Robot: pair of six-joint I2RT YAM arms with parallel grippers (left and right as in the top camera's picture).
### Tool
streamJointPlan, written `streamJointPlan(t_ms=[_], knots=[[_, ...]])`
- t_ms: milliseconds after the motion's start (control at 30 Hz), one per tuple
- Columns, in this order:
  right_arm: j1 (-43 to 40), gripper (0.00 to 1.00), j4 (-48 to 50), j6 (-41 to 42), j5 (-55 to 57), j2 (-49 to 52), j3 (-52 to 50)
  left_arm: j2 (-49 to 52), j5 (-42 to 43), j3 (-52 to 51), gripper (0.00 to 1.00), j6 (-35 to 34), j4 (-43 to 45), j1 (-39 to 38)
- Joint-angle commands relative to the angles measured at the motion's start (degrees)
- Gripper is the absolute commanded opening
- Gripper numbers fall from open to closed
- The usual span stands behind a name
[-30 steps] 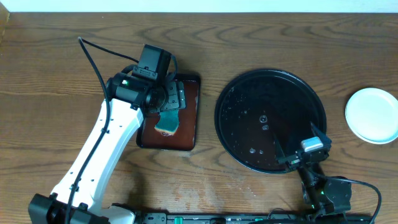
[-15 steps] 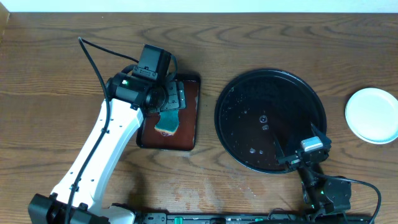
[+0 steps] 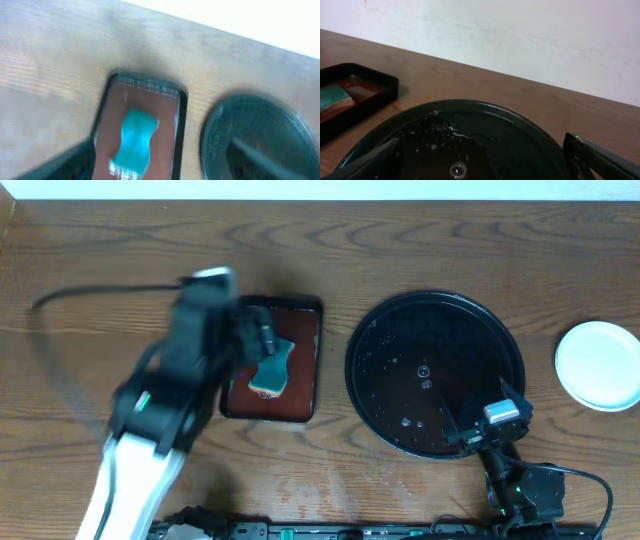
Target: Clean dirty plates on tray and stack at the side
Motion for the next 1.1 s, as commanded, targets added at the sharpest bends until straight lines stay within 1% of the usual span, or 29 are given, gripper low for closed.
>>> streamJointPlan(t_ms=[0,100,233,433,633,700,967,1067], knots=[[-0.2,0.99,-0.2,-0.6,0.1,-0.2,-0.1,-12.8,-3.3,-12.9,0.84,0.3,10.0,5.5],[-0.2,0.99,-0.2,-0.6,0.1,-0.2,-0.1,-22.4,-3.1,-23.2,0.84,0.2,17.9,9.1],[-0.2,0.99,-0.2,-0.6,0.1,-0.2,-0.1,-35.4,-2.3,-35.2,0.84,0.3,24.6,13.0],[-0.2,0.99,-0.2,-0.6,0.1,-0.2,-0.1,-51.7,-1.7,-47.9,0.84,0.3,27.0,16.9],[-0.2,0.99,-0.2,-0.6,0.1,-0.2,-0.1,-63.6,-1.6,-56.1,0.84,0.3,29.0,19.2],[-0.2,0.99,-0.2,-0.6,0.1,-0.2,-0.1,-63.1,-1.6,-57.9,0.84,0.6,32.1,19.4],[-0.2,0.99,-0.2,-0.6,0.1,-0.2,-0.1,-63.5,-1.7,-66.8,0.84,1.4,39.2,19.4],[-0.2,0.99,-0.2,-0.6,0.1,-0.2,-0.1,-63.5,-1.9,-67.8,0.84,1.4,37.1,19.4]])
